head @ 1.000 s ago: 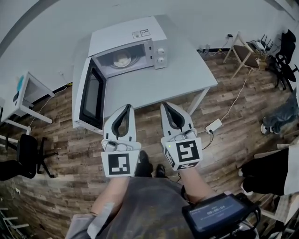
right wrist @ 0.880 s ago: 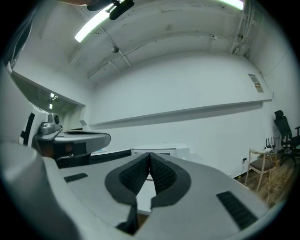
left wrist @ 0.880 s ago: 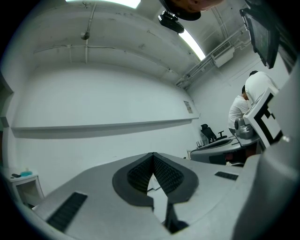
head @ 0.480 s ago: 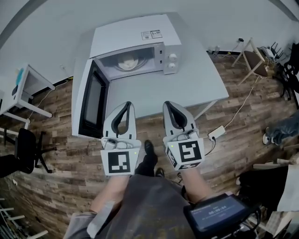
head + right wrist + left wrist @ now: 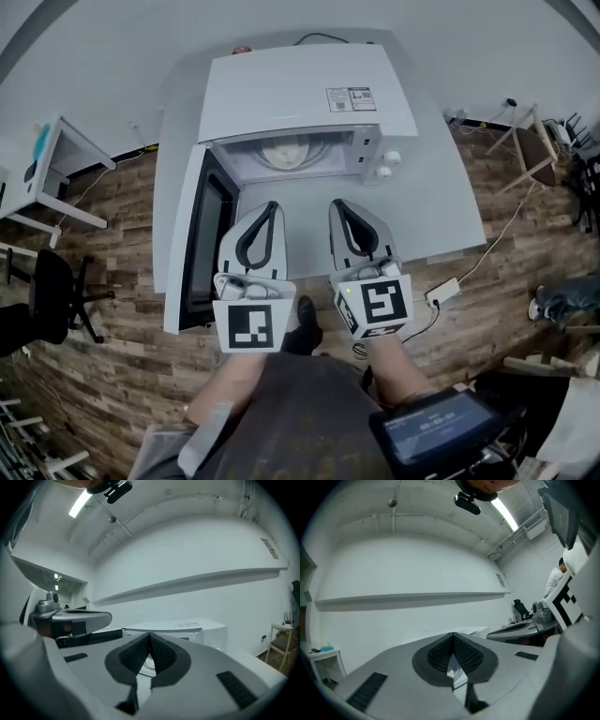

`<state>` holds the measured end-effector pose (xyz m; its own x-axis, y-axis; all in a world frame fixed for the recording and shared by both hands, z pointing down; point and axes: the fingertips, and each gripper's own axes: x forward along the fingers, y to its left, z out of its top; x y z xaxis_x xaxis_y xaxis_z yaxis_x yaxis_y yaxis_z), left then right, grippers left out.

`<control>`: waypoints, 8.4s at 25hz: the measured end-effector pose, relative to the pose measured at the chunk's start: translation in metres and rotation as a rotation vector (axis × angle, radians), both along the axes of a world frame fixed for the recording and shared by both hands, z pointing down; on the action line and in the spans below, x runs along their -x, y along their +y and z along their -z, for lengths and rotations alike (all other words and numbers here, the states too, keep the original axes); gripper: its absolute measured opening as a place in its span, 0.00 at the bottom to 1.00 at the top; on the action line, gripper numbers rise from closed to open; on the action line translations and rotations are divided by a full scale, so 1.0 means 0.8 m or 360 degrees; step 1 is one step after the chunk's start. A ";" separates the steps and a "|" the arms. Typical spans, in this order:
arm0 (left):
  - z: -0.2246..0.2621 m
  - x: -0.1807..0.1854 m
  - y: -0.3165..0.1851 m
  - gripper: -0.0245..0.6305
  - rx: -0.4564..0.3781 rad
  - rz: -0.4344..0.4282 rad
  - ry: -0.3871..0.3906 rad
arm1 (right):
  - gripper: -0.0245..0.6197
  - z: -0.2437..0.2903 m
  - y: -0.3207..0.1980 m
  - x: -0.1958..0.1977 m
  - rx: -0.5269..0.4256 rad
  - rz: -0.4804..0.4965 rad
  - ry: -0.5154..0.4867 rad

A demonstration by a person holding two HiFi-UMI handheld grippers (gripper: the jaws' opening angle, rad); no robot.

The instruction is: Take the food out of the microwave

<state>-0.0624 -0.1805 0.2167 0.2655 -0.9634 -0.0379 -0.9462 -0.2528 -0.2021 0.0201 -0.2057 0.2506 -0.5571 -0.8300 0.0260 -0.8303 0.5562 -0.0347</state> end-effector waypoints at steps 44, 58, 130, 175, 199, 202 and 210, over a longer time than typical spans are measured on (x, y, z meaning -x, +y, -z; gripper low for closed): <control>-0.137 0.030 -0.135 0.05 0.0137 0.0191 0.0143 | 0.05 -0.129 -0.129 0.044 0.0087 0.0245 0.0101; -0.238 0.048 -0.150 0.05 0.0164 0.0280 0.0196 | 0.05 -0.229 -0.139 0.072 0.0121 0.0343 0.0126; -0.189 0.083 -0.125 0.05 0.0460 0.0212 0.0260 | 0.11 -0.258 -0.178 0.097 0.1600 0.0052 -0.1456; -0.132 -0.064 0.058 0.05 0.0289 0.0254 0.0343 | 0.09 -0.207 0.019 -0.065 0.1619 0.0067 -0.1393; -0.166 -0.070 0.072 0.05 0.0374 0.0276 0.0344 | 0.11 -0.295 0.036 -0.108 0.1758 -0.0191 -0.1218; -0.169 -0.066 0.072 0.05 0.0402 0.0269 0.0348 | 0.10 -0.299 0.035 -0.107 0.1744 -0.0204 -0.1180; -0.173 -0.062 0.060 0.05 0.0425 0.0239 0.0341 | 0.11 -0.301 0.028 -0.103 0.1651 -0.0166 -0.0954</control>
